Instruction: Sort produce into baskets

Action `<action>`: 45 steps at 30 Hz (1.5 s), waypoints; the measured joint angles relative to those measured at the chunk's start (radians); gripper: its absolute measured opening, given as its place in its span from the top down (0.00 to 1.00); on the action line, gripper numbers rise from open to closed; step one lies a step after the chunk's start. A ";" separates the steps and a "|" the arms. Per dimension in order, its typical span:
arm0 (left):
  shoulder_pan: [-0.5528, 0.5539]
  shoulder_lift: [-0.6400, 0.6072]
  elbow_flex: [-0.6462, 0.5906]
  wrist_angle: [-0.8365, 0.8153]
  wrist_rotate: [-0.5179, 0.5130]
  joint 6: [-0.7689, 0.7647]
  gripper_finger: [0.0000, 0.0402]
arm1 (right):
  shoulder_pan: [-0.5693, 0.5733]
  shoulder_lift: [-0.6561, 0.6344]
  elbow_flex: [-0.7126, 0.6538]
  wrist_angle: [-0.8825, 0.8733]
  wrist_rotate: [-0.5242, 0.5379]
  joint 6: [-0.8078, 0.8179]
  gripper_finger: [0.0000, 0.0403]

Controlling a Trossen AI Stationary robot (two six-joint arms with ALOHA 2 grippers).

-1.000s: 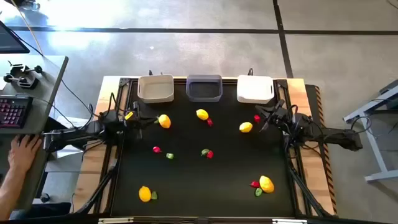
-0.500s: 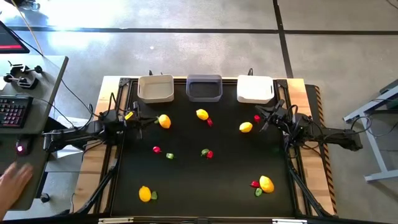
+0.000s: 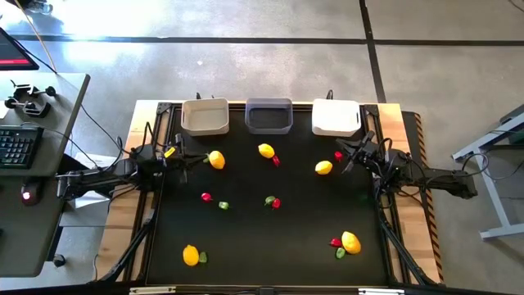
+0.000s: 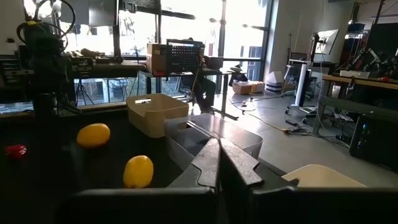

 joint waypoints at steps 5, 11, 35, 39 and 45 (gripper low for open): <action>0.000 0.000 0.000 0.000 0.000 0.000 1.00 | 0.000 0.000 0.000 0.000 0.000 0.000 1.00; 0.000 0.000 0.000 0.000 0.000 0.000 1.00 | 0.000 0.000 0.000 0.000 0.000 0.000 1.00; 0.000 0.000 0.000 0.025 0.001 -0.097 1.00 | 0.000 0.000 0.000 0.000 0.000 0.000 1.00; 0.000 0.000 0.001 0.028 0.035 -0.174 1.00 | 0.000 0.000 0.000 0.000 0.000 0.000 1.00; 0.000 0.000 0.001 0.030 0.179 -0.190 1.00 | 0.000 0.000 0.000 0.000 0.000 0.000 1.00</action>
